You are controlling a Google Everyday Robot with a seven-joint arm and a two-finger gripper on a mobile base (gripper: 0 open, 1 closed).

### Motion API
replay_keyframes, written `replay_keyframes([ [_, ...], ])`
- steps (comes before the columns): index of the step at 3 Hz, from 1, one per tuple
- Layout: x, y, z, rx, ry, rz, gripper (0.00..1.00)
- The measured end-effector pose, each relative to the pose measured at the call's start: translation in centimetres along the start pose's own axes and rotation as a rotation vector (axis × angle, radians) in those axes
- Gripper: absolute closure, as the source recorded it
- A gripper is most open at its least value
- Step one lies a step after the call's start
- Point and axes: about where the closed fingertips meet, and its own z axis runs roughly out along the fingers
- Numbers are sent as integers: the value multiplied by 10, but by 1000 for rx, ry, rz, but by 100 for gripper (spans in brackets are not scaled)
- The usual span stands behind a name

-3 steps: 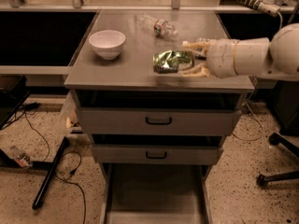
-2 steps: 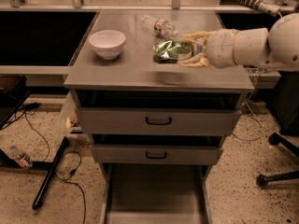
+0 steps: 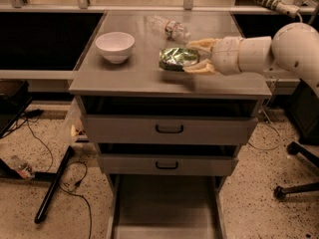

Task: Pick green can from bottom drawer and place on counter

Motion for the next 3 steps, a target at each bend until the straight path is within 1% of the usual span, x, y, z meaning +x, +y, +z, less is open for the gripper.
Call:
replay_keyframes([
  [1, 9, 12, 17, -19, -7, 64, 100],
  [2, 9, 12, 17, -19, -7, 65, 81],
  [3, 9, 12, 17, -19, -7, 65, 57],
])
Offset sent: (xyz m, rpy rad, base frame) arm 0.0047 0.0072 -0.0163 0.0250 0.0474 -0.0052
